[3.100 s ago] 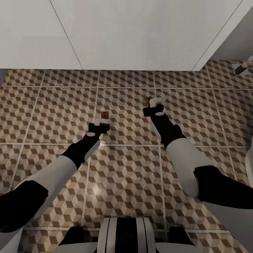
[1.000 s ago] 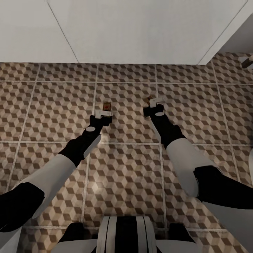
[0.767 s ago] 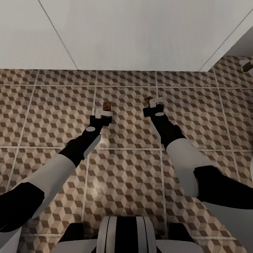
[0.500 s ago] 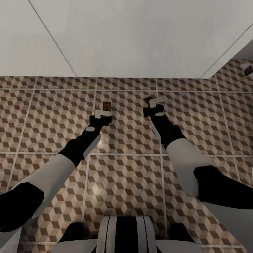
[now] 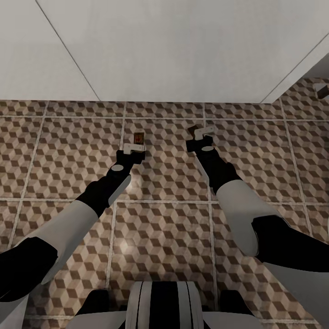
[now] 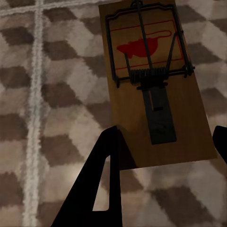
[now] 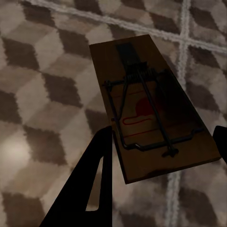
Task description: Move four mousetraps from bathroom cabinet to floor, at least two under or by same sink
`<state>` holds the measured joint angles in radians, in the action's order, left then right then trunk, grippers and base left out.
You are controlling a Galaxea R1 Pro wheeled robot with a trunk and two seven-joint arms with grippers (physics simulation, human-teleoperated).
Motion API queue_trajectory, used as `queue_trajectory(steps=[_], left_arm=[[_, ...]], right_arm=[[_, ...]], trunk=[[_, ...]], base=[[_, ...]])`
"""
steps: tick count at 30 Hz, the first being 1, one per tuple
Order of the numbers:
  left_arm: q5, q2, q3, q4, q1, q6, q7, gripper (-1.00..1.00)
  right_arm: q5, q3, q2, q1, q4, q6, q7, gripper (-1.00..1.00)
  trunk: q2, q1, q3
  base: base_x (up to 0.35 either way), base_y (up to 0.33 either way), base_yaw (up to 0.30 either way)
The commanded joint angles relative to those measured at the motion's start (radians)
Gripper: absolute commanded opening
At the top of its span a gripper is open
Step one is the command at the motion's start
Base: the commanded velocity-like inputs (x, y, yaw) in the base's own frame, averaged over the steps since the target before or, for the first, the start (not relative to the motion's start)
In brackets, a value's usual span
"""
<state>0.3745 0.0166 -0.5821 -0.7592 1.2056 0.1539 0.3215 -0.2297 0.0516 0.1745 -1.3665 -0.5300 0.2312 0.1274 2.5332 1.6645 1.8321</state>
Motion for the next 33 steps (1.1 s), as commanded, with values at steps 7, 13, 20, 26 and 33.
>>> queue_trajectory(steps=[7, 13, 20, 26, 33], left_arm=[[0.007, 0.001, -0.007, -0.003, 0.0, 0.004, 0.01, -1.0], [0.007, 0.0, -0.007, -0.003, 0.0, 0.004, 0.01, -1.0], [0.007, 0.0, -0.007, -0.005, 0.001, 0.004, 0.01, -1.0], [0.007, 0.0, -0.007, -0.016, 0.0, 0.004, 0.01, -1.0], [0.007, 0.001, -0.007, -0.02, 0.0, 0.004, 0.01, -1.0]], right_arm=[[-0.008, 0.004, 0.0, 0.001, -0.001, 0.009, 0.006, -1.0], [-0.008, 0.004, 0.0, 0.001, -0.001, 0.008, 0.006, -1.0], [-0.008, 0.004, 0.0, 0.001, -0.001, 0.009, 0.006, -1.0], [-0.008, 0.004, 0.0, 0.001, -0.001, 0.008, 0.006, -1.0], [-0.008, 0.004, 0.0, 0.001, -0.001, 0.009, 0.006, -1.0]], trunk=[[0.001, 0.002, 0.001], [0.003, 0.004, 0.001], [0.004, 0.008, 0.001], [0.006, 0.01, 0.001], [0.007, 0.013, 0.001]], base=[[0.0, 0.0, 0.0], [0.0, 0.0, 0.0], [0.0, 0.0, 0.0], [0.0, 0.0, 0.0], [0.0, 0.0, 0.0]])
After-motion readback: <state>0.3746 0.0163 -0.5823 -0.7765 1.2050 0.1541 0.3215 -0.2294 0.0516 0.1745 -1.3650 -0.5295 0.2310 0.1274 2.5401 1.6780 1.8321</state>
